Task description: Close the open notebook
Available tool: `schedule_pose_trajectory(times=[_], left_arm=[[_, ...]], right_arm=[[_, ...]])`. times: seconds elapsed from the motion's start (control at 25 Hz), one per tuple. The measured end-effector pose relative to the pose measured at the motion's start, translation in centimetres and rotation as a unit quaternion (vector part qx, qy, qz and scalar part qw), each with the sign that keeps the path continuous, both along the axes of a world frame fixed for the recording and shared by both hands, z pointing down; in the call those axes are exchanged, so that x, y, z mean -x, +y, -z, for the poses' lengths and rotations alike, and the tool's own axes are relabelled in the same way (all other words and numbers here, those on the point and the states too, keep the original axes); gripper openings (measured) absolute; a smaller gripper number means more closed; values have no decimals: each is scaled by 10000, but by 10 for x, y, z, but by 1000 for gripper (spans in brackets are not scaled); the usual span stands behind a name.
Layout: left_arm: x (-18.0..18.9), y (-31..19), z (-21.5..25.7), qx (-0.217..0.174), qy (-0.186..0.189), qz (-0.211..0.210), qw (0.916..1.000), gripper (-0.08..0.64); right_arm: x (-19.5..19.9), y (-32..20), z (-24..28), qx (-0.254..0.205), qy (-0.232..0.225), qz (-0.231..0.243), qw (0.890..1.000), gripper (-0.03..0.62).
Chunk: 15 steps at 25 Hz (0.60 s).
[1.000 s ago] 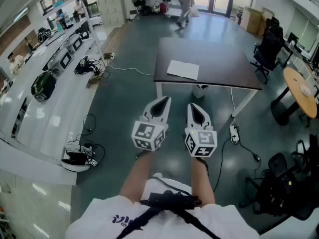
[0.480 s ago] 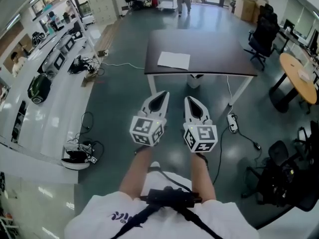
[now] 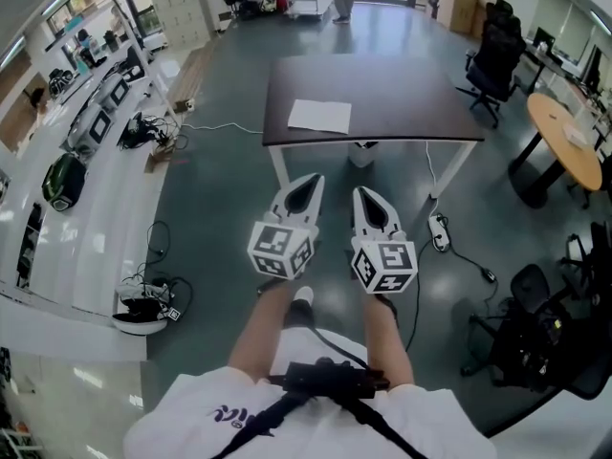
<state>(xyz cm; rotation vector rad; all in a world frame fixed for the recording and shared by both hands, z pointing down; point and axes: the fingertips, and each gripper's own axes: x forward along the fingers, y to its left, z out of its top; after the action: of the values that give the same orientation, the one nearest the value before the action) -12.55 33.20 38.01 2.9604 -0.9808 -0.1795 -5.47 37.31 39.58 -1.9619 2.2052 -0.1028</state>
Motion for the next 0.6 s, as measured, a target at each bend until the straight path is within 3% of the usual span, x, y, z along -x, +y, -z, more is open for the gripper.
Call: schedule_pose_trajectory(times=[0.6], left_arm=[[-23,-130,4,27,61,-330,9994,8]], right_arm=[[-12,-129,7,100,260,-270,9992,5]])
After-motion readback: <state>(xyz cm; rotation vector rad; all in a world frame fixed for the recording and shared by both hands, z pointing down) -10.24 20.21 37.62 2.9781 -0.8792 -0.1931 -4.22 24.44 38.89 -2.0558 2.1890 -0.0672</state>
